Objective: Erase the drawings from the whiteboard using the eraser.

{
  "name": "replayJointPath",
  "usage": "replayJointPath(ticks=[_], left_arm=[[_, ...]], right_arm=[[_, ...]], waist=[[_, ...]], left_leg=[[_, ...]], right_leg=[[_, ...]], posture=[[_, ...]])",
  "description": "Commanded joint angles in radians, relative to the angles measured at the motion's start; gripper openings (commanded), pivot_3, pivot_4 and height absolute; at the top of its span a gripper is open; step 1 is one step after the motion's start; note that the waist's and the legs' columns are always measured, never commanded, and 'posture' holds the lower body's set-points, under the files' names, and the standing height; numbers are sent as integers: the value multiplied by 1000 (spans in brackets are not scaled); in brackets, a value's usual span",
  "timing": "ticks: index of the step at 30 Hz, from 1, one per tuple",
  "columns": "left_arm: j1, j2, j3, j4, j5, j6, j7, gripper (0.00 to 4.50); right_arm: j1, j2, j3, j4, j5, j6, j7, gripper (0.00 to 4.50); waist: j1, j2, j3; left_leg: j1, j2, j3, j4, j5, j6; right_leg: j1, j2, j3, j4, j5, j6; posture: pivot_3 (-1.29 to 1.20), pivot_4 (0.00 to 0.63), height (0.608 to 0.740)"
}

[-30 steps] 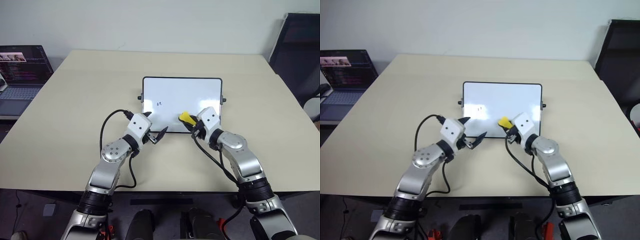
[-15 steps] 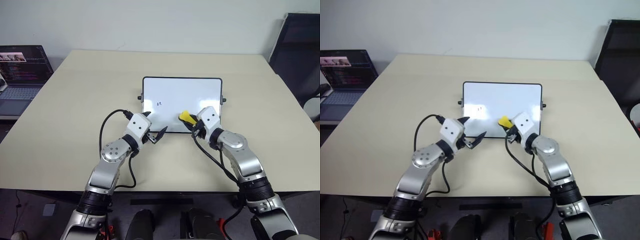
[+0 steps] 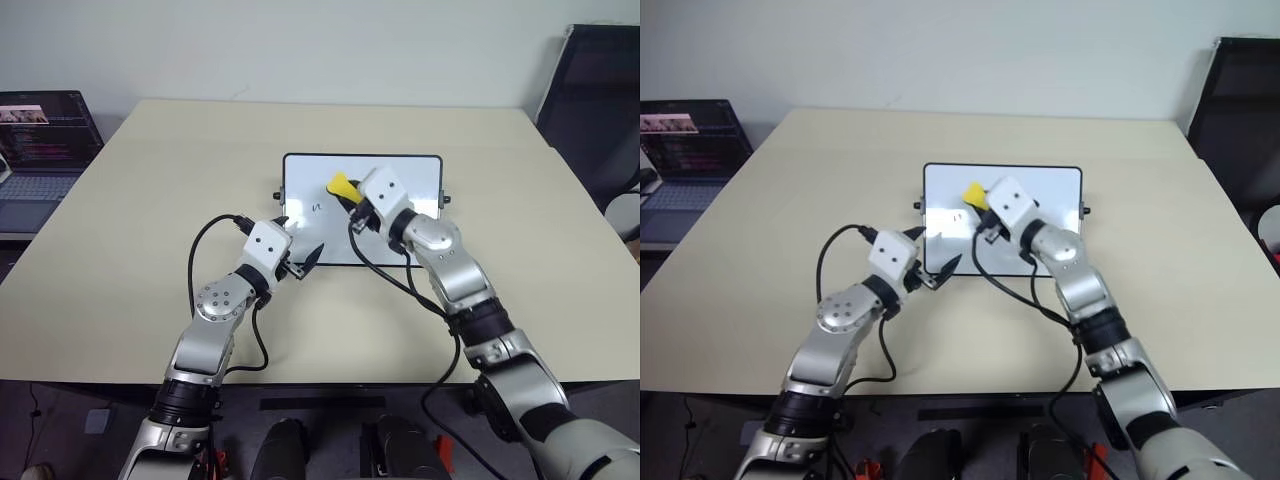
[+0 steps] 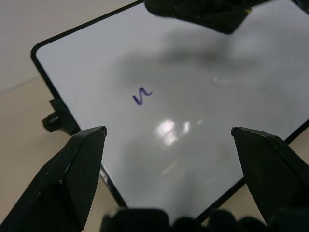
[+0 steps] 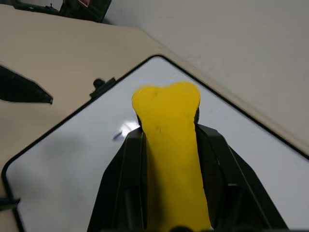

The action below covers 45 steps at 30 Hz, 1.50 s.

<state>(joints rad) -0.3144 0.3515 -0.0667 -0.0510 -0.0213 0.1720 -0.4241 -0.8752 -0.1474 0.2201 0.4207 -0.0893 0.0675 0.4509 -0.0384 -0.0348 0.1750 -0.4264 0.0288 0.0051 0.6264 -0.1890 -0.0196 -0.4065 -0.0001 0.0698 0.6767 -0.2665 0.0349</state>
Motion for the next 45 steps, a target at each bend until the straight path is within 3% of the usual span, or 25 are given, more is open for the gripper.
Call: replayJointPath(ticks=[1, 8, 14, 22, 29, 45], left_arm=[[3, 5, 27, -36, 9, -4, 25, 4500], [12, 6, 28, -51, 9, 2, 33, 4500], [20, 9, 34, -70, 9, 13, 35, 4500], [23, 10, 34, -80, 8, 21, 36, 4500], [14, 13, 37, -73, 7, 23, 33, 4500], [6, 11, 30, -61, 7, 14, 20, 4500]], right_arm=[[-83, 26, 4, 104, -23, -98, -24, 1119], [-250, 62, 66, 415, -161, -126, -147, 1119], [-270, 71, 100, 520, -222, -113, -153, 1119], [-135, 45, 149, 391, -253, -59, -69, 1119], [143, -46, 212, 45, -290, 73, 52, 1119], [53, -43, 24, 3, -163, -14, -72, 1119]], waist=[[0, 0, 0], [-2, 0, 0], [-4, 0, 0], [-6, 0, 0], [1, -1, -1], [4, 0, 0]], left_leg=[[0, 0, 0, 0, 0, 0], [0, 0, 0, 0, 0, 0], [0, 0, -1, -2, 0, 0], [1, 0, -1, 0, 0, 0], [1, 0, -3, 1, 0, 0], [0, 0, 0, -1, 1, 0]], right_leg=[[0, 0, 0, 0, 0, 0], [0, -1, 0, 0, 0, 0], [-1, -1, 0, 0, 0, -1], [0, -1, 0, 2, 0, 0], [1, -1, 0, 2, 0, 0], [0, -1, 0, 1, 1, -1]], posture=[[0, 150, 740], [0, 150, 740], [0, 150, 740], [0, 150, 740], [0, 150, 740], [0, 150, 740]])
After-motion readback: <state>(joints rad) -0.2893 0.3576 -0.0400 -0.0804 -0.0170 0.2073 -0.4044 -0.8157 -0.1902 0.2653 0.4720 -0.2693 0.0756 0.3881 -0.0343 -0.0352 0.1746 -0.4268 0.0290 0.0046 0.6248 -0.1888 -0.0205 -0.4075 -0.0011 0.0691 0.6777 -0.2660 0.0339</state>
